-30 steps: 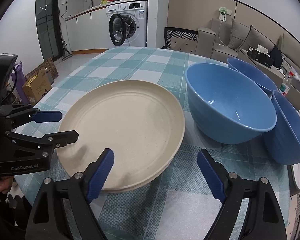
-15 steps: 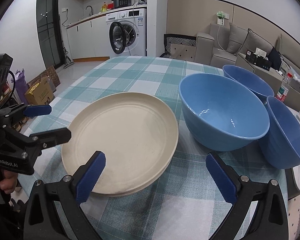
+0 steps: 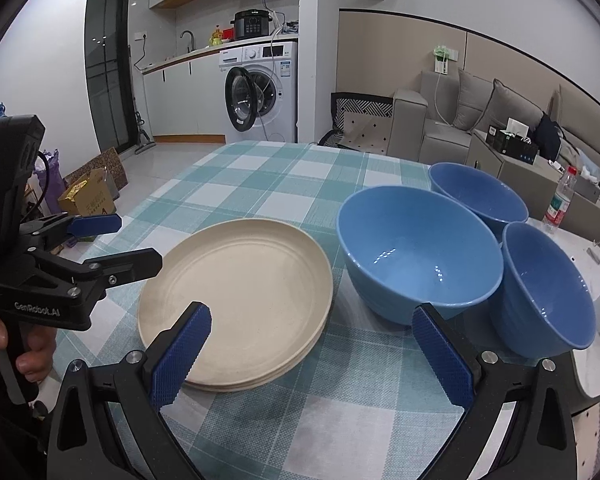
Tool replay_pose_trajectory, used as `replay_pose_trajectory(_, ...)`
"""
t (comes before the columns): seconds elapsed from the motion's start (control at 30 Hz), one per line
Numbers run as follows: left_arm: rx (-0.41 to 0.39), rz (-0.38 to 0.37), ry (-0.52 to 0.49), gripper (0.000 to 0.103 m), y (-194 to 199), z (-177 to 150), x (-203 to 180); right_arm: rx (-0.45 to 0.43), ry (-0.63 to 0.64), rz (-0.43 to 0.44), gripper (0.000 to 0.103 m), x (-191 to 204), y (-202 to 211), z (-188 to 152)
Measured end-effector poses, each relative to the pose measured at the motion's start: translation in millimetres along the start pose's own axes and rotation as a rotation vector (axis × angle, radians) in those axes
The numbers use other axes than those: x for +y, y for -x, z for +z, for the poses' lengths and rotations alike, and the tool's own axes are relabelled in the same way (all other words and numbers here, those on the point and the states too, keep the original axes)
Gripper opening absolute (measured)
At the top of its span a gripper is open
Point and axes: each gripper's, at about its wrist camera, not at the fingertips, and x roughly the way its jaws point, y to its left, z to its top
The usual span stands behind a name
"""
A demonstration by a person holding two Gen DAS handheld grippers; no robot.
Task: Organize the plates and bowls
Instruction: 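Withdraw both grippers from the plate stack and move toward the blue bowls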
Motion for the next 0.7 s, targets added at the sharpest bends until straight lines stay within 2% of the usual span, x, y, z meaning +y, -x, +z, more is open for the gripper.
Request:
replay_pose_trajectory(0.3,-0.023,0.004,-0.029,0.103,4,18,-18,-0.061,-0.029,-0.022,0.102,-25,26,11)
replay_pose_trajectory(0.7,-0.038,-0.022,-0.059,0.103,-2,46,-48,-0.127,-0.126,-0.095,0.102,-83,60,22)
